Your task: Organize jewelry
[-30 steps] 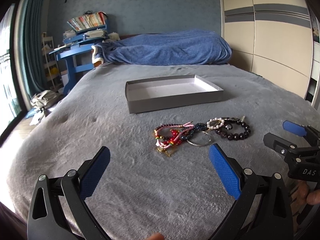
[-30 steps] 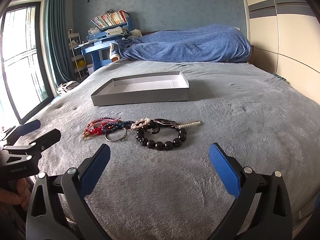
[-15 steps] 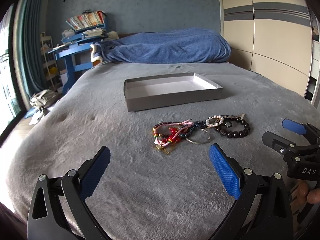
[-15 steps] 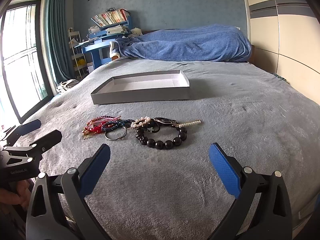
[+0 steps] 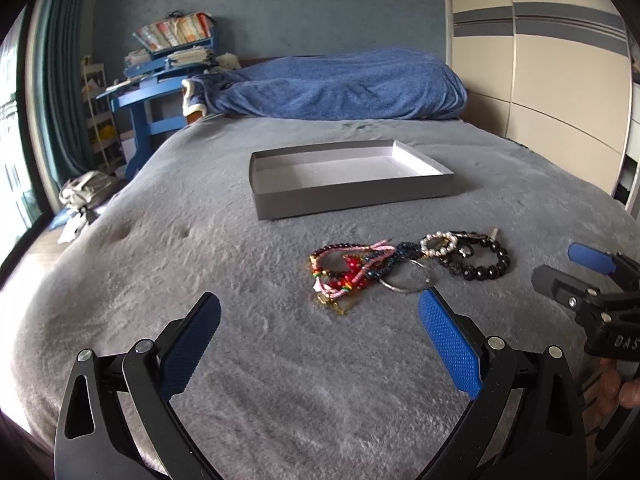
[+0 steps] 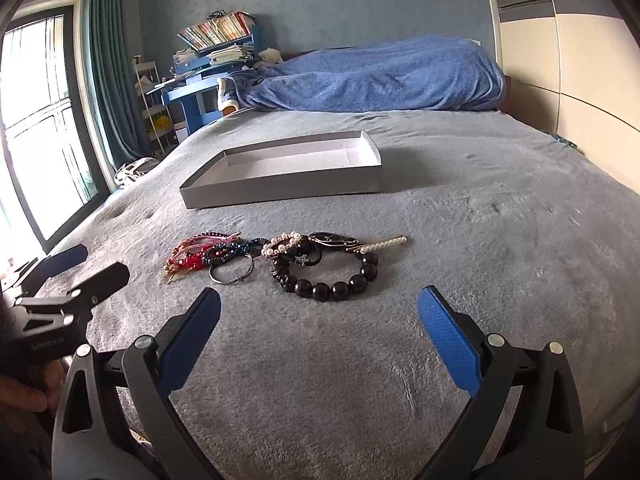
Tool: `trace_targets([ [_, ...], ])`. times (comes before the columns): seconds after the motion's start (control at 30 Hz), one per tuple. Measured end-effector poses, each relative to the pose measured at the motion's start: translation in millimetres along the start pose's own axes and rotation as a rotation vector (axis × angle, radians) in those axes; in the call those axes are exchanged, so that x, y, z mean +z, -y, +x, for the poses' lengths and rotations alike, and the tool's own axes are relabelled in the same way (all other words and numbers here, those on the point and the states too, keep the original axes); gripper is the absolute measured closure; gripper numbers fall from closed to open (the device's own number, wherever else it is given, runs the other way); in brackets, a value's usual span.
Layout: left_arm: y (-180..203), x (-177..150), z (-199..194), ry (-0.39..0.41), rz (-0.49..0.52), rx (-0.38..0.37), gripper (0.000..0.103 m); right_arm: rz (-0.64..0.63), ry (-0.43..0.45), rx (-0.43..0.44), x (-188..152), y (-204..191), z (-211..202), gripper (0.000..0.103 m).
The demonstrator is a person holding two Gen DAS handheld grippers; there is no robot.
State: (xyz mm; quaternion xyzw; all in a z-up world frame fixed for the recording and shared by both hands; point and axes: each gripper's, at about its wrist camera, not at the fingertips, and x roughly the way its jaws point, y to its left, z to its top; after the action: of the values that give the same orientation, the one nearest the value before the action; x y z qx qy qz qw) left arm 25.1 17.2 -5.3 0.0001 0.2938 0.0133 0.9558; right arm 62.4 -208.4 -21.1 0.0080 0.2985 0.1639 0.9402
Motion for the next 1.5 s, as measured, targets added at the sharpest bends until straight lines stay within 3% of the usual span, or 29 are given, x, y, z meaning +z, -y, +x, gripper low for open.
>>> trace_targets([
  [0.2,0,6,8,-0.006,0.017,0.006,0.005,0.02,-0.029,0.0,6,4,7,0.005],
  [0.33,5,11,17,-0.059,0.054,-0.043,0.005,0.053,-0.07,-0.017,11,11,15,0.005],
  [0.67,11,24,40,-0.106,0.106,-0.079,0.008,0.158,-0.131,-0.008,22,37,27,0.005],
  [0.87,3,32,53,-0.135,0.103,-0.09,0.029,0.163,-0.152,0.013,30,43,36,0.007],
  [0.93,1,34,58,-0.151,0.106,-0.099,0.036,0.164,-0.159,0.017,33,45,39,0.013],
  [1.03,2,35,63,-0.166,0.116,-0.121,0.039,0.182,-0.176,0.027,36,50,45,0.019],
  [1.17,7,34,66,-0.177,0.124,-0.166,0.04,0.201,-0.186,0.031,35,54,48,0.02],
  [1.3,24,32,68,-0.18,0.199,-0.19,0.044,0.206,-0.192,0.04,34,54,49,0.021],
  [1.37,30,30,73,-0.193,0.232,-0.178,0.05,0.205,-0.193,0.041,34,54,50,0.022],
  [1.5,29,30,82,-0.217,0.244,-0.151,0.088,0.214,-0.2,0.043,35,56,53,0.026],
])
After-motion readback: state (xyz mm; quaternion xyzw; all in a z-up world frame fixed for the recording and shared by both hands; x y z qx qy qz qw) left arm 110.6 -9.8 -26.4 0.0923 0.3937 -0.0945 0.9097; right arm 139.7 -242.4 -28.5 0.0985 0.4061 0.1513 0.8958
